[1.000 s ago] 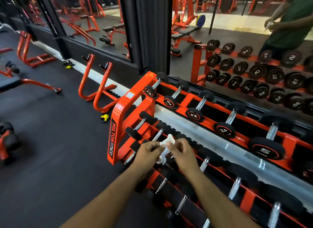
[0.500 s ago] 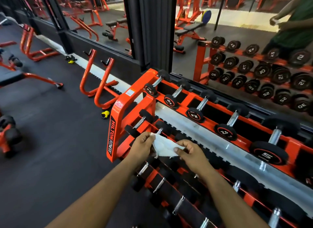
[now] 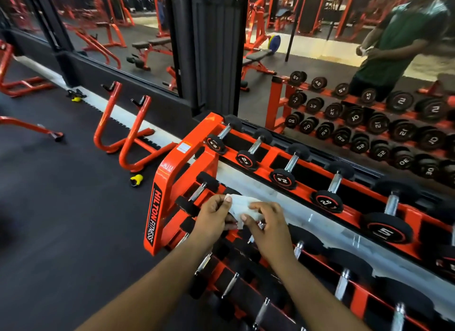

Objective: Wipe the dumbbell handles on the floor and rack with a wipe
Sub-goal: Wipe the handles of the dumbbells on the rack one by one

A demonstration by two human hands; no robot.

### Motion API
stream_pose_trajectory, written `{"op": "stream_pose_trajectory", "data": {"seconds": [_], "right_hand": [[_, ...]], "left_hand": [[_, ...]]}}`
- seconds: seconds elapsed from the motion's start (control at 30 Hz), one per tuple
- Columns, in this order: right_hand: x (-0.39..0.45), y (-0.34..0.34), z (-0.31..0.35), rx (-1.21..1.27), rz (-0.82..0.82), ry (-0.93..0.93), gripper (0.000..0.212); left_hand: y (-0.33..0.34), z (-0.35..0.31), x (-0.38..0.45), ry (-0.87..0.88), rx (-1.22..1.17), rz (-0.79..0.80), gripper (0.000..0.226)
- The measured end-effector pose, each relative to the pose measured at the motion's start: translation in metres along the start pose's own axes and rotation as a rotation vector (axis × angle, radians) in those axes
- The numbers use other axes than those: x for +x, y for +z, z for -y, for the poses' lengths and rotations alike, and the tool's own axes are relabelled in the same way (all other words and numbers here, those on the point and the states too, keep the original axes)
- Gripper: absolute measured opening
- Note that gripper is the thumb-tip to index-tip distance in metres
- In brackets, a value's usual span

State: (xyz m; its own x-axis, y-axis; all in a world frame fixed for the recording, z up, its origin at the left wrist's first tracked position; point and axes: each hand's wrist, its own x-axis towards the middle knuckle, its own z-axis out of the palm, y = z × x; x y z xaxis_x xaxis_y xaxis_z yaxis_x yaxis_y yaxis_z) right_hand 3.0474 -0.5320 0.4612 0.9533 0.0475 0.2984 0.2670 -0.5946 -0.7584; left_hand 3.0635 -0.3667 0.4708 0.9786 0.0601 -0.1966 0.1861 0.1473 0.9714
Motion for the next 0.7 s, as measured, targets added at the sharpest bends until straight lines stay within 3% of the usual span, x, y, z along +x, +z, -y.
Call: {"op": "stream_pose_trajectory", "data": {"seconds": [0.1, 0.23, 0.37, 0.47, 0.57, 0.7], "right_hand": [[0.007, 0.010, 0.009, 0.100, 0.013, 0.060, 0.011], [0.009, 0.025, 0.018, 0.147, -0.050, 0.127, 0.012], [0.004, 0.033, 0.020, 0.262, -0.076, 0.194, 0.015], [0.000, 0.037, 0.018, 0.426, -0.091, 0.366, 0.007], [0.000, 0.038, 0.020, 0.629, -0.157, 0.505, 0.012], [-0.002, 0.036, 0.017, 0.604, -0.148, 0.470, 0.009]], "left_hand": [[-0.015, -0.001, 0.002, -0.002, -0.019, 0.023, 0.038], [-0.035, 0.005, 0.001, 0.012, -0.021, 0.156, 0.027], [-0.050, 0.017, 0.008, 0.019, 0.014, 0.106, 0.017], [-0.058, 0.017, 0.010, -0.044, -0.018, 0.070, 0.014], [-0.058, 0.012, 0.013, -0.134, -0.116, 0.082, 0.016], [-0.050, 0.006, 0.017, -0.220, -0.191, 0.070, 0.020]]}}
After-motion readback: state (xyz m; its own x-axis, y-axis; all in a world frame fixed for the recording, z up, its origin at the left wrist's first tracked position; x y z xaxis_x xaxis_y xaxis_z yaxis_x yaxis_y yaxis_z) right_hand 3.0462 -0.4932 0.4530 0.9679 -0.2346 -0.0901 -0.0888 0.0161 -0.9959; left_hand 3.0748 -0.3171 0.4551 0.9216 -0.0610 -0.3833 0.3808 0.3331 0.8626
